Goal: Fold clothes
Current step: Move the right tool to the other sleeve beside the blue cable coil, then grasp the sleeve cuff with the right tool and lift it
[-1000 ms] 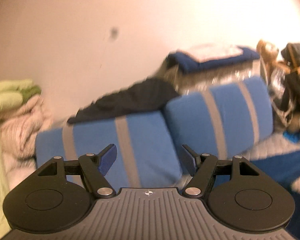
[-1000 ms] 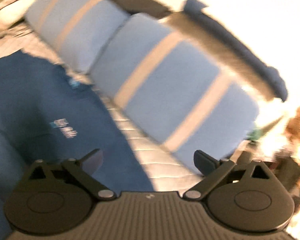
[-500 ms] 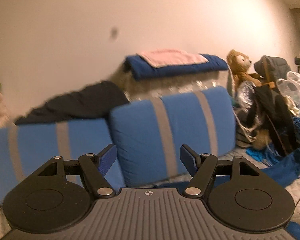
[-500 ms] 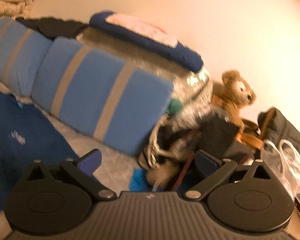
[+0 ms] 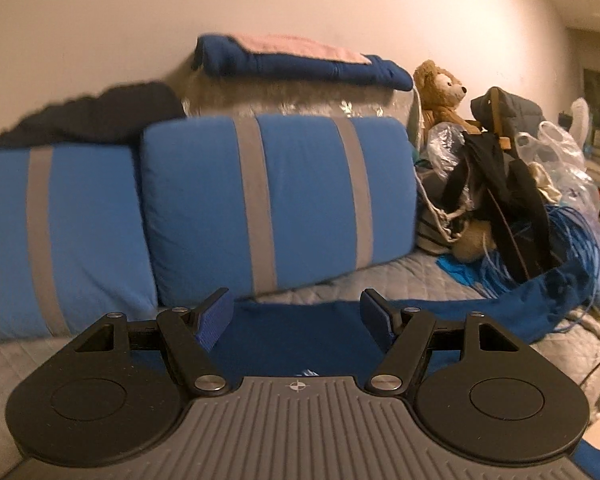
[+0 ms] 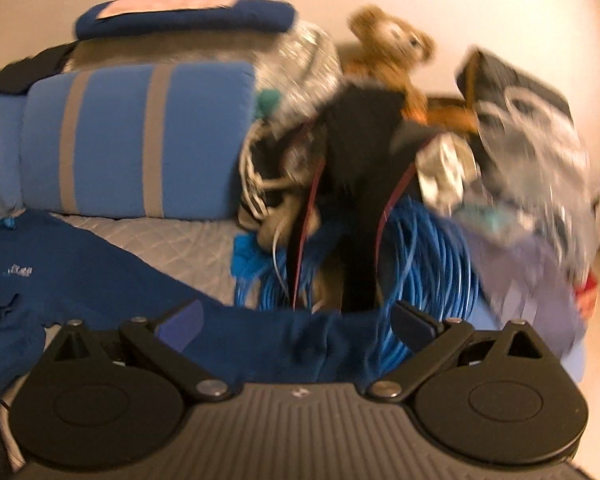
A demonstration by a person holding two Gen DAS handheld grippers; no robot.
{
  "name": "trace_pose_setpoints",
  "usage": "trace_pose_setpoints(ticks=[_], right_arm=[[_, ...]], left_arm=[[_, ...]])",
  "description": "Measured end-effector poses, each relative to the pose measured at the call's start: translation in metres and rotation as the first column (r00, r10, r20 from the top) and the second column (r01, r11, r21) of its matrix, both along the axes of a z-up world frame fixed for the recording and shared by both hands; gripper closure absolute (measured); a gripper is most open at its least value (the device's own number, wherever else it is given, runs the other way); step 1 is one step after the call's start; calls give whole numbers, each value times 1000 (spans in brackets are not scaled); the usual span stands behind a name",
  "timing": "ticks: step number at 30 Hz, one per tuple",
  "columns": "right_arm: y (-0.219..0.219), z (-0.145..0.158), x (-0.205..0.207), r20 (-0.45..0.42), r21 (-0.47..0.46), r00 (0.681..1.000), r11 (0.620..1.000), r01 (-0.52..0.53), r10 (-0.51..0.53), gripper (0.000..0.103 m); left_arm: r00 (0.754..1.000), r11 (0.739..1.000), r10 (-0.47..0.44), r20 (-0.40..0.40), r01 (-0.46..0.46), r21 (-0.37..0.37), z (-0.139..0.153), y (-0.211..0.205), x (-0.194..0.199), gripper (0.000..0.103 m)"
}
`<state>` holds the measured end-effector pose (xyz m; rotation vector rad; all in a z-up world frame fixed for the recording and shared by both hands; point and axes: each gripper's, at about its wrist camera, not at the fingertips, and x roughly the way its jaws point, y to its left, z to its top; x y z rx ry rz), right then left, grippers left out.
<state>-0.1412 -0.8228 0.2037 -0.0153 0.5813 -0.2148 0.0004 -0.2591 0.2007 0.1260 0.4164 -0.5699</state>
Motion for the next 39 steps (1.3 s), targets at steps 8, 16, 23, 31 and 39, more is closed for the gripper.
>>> trace_pose_setpoints(ticks=[8, 16, 23, 31, 39], right_arm=[[-31, -53, 2, -63, 254, 993, 961, 111, -98, 9], [-50, -93, 23, -144, 470, 963, 841, 269, -227, 23], [-63, -126, 39, -181, 605, 911, 688, 400, -370, 42], [-61, -134, 43, -183, 636, 847, 597, 489, -499, 65], [-56, -128, 48, -235, 571, 789, 577, 584, -567, 66]], left_arm=[[992, 999, 3, -129, -9, -43, -43, 9, 7, 34], [981, 995, 15, -195, -34, -94, -76, 29, 12, 34], [983, 993, 8, -184, -30, -118, -78, 35, 10, 34], [984, 992, 19, -180, -41, -119, -78, 36, 10, 34], [985, 988, 6, -174, -33, -152, -76, 39, 10, 34]])
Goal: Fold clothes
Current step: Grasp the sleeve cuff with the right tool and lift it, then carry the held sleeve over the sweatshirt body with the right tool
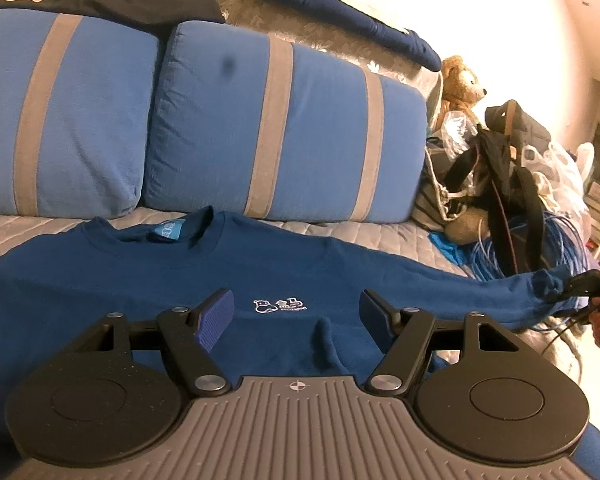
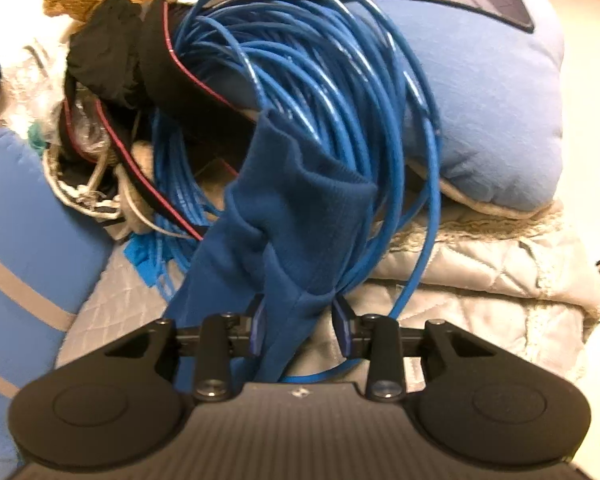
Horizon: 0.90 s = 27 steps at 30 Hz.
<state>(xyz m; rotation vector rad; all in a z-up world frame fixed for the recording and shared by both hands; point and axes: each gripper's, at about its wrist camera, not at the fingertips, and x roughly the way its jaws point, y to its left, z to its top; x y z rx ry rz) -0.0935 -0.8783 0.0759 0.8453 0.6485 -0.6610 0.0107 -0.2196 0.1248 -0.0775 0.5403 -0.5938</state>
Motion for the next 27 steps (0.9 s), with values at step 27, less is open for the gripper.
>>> trace_pose_setpoints(ticks=[27], right_arm=[[140, 92, 75, -101, -557, 938, 762, -330, 332, 94]], left_arm=[[989, 988, 149, 15, -150, 36, -1, 12, 4, 34]])
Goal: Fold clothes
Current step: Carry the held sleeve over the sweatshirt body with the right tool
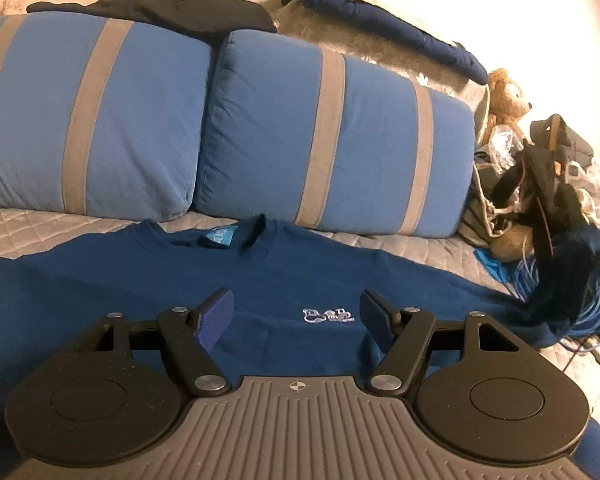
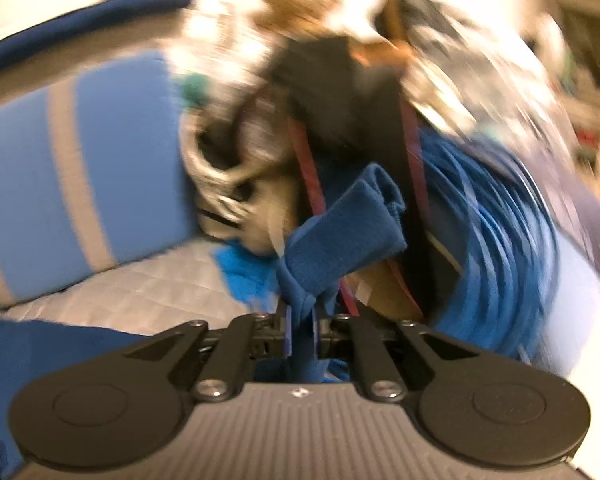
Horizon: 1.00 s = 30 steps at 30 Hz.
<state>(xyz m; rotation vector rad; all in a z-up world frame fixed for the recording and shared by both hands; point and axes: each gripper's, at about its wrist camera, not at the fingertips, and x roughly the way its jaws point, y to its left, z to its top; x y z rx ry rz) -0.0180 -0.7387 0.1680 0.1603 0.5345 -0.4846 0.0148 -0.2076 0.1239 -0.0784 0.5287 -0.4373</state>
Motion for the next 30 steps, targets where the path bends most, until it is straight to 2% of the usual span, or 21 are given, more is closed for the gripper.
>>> trace_pose_setpoints(ticks=[3, 5, 9, 12, 14, 16, 17, 20, 22, 26, 30], right_arm=[[50, 13, 15, 34, -101, 992, 987, -121, 125, 94], [88, 22, 25, 58, -165, 974, 964, -208, 220, 95], [170, 21, 37, 65, -245, 907, 888, -389, 415, 95], [234, -6, 50, -32, -242, 822, 794, -558, 568, 95], [271, -32, 55, -126, -233, 745, 710, -664, 655, 95], [303, -53, 56, -225, -253, 658, 609, -751, 718, 96], [313, -58, 55, -258, -272, 626, 567, -778, 736, 96], [328, -60, 48, -304, -330, 574, 481, -812, 760, 96], [330, -62, 45, -331, -332, 543, 444, -832, 772, 96], [331, -65, 38, -365, -354, 513, 394, -848, 777, 96], [332, -67, 25, -391, -363, 467, 333, -870, 793, 96]], left_arm=[[1000, 1000, -4, 5, 4, 8, -1, -1, -1, 34], [1000, 1000, -7, 8, 7, 5, -1, 0, -1, 34], [1000, 1000, 11, -3, -11, 1, -1, 3, 1, 34], [1000, 1000, 24, -17, -24, -5, -2, 5, 4, 34], [999, 1000, 27, -28, -27, -11, -3, 8, 5, 34], [999, 999, 36, -27, -37, -10, -4, 9, 5, 34], [999, 999, 34, -27, -34, -10, -4, 9, 4, 34], [999, 1000, 18, -46, -19, -23, -5, 8, 6, 34], [998, 999, 6, -62, -8, -42, -5, 9, 8, 34], [994, 995, -5, -113, -6, -103, -8, 15, 13, 34], [980, 978, -16, -197, -26, -208, -15, 25, 20, 34]])
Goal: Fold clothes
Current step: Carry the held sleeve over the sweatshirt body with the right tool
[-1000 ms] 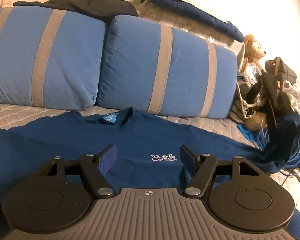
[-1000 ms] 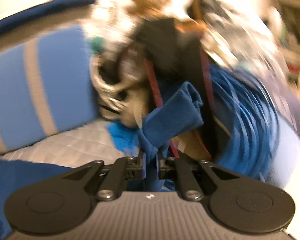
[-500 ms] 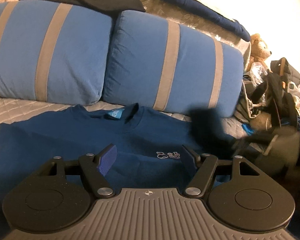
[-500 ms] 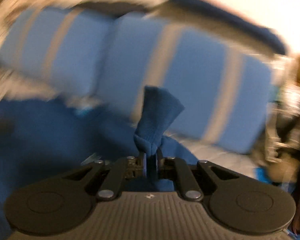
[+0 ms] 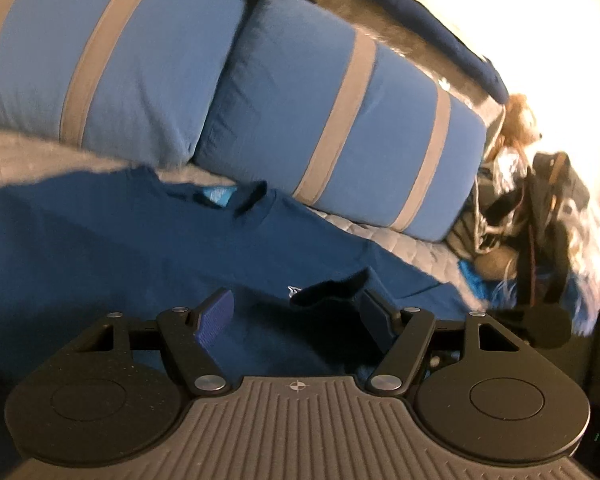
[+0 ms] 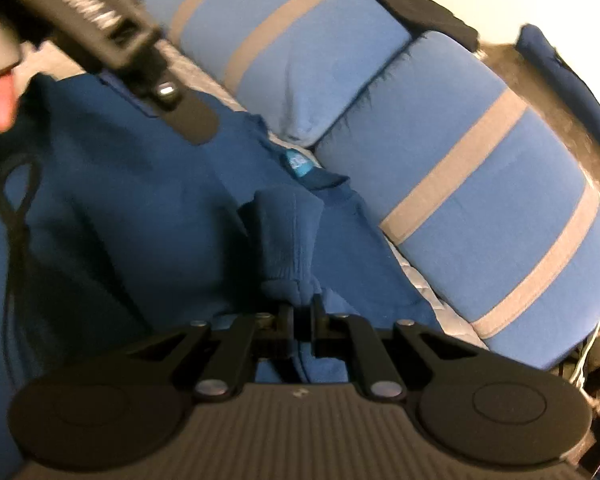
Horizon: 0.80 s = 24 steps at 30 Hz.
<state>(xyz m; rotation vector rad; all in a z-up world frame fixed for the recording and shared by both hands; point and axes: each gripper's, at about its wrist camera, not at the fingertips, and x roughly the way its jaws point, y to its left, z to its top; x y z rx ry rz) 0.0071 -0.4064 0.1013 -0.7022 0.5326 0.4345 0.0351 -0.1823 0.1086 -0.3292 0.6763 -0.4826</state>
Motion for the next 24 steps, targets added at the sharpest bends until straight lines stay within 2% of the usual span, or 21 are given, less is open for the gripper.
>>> trace_pose_setpoints(ticks=[3, 6, 10, 14, 16, 19, 21, 23, 24], right_arm=[[2, -5, -15, -3, -30, 999, 999, -46, 46, 96], [1, -10, -26, -12, -58, 996, 994, -89, 88, 96], [-4, -16, -33, -29, -66, 992, 990, -128, 126, 96], [-5, -17, -37, -18, -78, 987, 984, -158, 157, 96], [-5, -18, -39, -11, -95, 984, 979, -177, 177, 96], [-5, -21, -44, 0, -129, 977, 969, -209, 211, 96], [-5, -23, -47, 8, -149, 973, 963, -225, 229, 96], [-5, -22, -49, 17, -159, 971, 959, -234, 239, 95], [-6, -22, -50, 19, -162, 970, 958, -238, 244, 95]], left_arm=[[997, 997, 0, -74, -6, -82, -8, 7, 5, 34], [980, 982, -11, -201, -27, -185, -22, 12, 16, 34], [920, 932, -37, -391, -109, -345, -46, 16, 34, 34], [846, 858, -72, -528, -217, -465, -68, 16, 49, 34], [817, 831, -75, -572, -266, -489, -77, 14, 54, 35], [783, 818, -83, -617, -300, -491, -87, 8, 63, 36], [767, 805, -113, -631, -302, -511, -91, 3, 66, 44], [760, 808, -132, -637, -290, -513, -91, -1, 68, 71], [760, 814, -139, -635, -278, -511, -90, -3, 68, 78]])
